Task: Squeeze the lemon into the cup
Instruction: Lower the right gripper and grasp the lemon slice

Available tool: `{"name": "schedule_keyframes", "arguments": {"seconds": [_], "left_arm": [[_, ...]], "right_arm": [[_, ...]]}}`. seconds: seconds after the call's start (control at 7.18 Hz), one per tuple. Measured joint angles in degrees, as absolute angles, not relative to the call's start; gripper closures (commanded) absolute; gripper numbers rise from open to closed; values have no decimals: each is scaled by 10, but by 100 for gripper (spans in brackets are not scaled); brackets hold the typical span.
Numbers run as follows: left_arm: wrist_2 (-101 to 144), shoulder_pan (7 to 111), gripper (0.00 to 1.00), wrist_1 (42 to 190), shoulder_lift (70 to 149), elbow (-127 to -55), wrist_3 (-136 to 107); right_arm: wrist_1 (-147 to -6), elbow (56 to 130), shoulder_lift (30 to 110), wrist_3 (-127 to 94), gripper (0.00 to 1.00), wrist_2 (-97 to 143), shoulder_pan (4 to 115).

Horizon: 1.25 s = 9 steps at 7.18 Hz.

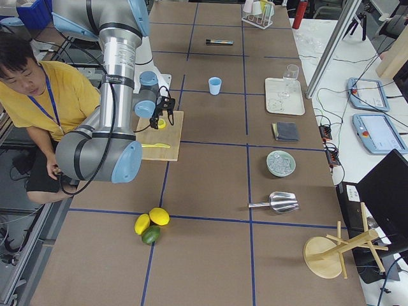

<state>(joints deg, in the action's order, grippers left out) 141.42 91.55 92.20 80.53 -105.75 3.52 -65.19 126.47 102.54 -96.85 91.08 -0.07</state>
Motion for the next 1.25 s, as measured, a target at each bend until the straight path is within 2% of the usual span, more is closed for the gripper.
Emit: {"name": "schedule_keyframes", "arguments": {"seconds": [0.7, 0.84, 1.11, 1.25], "left_arm": [[1414, 917, 0, 921, 798, -1071, 35], [1414, 917, 0, 921, 792, -1078, 35], [1414, 918, 0, 921, 789, -1085, 35], [1414, 918, 0, 921, 789, -1087, 35]], "right_arm": [[-653, 1245, 1011, -968, 6, 914, -1], [-653, 1243, 1010, -968, 15, 914, -1], [-653, 1243, 1009, -968, 54, 914, 0], [-653, 1245, 1009, -968, 61, 914, 1]]}}
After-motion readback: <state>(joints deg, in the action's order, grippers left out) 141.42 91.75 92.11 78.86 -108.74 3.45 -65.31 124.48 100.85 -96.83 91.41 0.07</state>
